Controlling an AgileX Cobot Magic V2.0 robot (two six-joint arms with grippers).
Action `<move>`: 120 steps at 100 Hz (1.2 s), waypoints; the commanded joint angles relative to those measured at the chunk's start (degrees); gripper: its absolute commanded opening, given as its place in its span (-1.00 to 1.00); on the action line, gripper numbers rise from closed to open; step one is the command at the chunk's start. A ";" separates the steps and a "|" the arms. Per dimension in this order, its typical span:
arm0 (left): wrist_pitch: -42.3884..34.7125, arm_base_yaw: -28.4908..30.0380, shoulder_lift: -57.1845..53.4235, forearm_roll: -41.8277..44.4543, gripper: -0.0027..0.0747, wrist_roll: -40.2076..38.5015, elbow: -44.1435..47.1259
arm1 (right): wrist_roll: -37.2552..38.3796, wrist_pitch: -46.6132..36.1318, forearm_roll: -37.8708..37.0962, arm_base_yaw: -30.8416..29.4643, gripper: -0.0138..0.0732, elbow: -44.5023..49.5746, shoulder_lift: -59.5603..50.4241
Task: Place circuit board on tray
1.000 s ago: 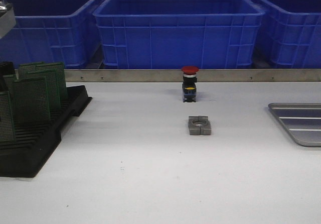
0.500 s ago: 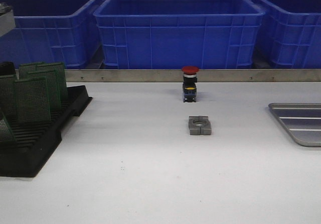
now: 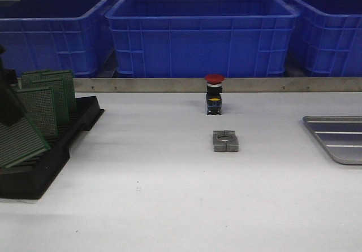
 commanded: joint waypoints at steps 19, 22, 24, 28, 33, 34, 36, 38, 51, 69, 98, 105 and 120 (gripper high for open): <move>5.53 -2.13 -2.52 -30.51 -0.98 -0.70 -1.40 | -0.42 -4.11 -0.02 0.09 -0.82 -0.74 -1.58; 5.53 -2.78 -2.52 -32.82 -0.98 -0.70 -1.40 | -0.42 -4.11 -0.02 0.09 -0.82 -0.74 -1.58; 5.53 -3.34 -2.52 -34.41 -0.98 -0.70 -1.40 | -0.42 -4.11 -0.02 0.09 -0.82 -0.74 -1.58; 5.40 -4.54 -2.52 -37.03 -0.98 -0.70 -1.40 | -0.42 -4.11 -0.02 0.09 -0.82 -0.74 -1.58; 5.05 -6.10 -2.39 -39.73 -0.98 -0.70 -1.40 | -0.42 -4.11 -0.02 0.09 -0.82 -0.74 -1.58; 4.91 -6.59 -2.39 -39.73 -0.98 -0.70 -1.40 | -0.42 -4.11 -0.02 0.09 -0.82 -0.74 -1.58; 4.75 -7.10 -2.26 -40.64 -0.98 -0.70 -1.40 | -0.42 -4.11 -0.02 0.09 -0.82 -0.74 -1.58; 4.61 -7.91 -2.26 -41.27 -0.98 -0.70 -1.40 | -0.42 -4.11 -0.02 0.09 -0.82 -0.74 -1.58; 1.63 -13.25 -2.26 -42.39 -0.98 -0.70 -1.40 | -0.42 -4.11 -0.02 0.09 -0.82 -0.74 -1.58; -6.02 -21.22 -2.26 -42.50 -0.98 -0.70 -1.40 | -0.42 -4.17 -0.02 0.09 -0.82 -0.74 -1.58; -13.45 -28.19 -2.26 -42.50 -0.98 -0.70 -1.40 | -0.35 -4.43 -0.08 0.09 -0.82 -0.82 -1.58; -13.45 -28.19 -2.26 -42.50 -0.98 -0.70 -1.40 | -0.35 -4.46 0.07 0.09 -0.82 -1.55 -1.50; -13.45 -28.19 -2.26 -42.50 -0.98 -0.70 -1.40 | -0.35 3.16 0.07 0.09 -0.82 -6.53 0.34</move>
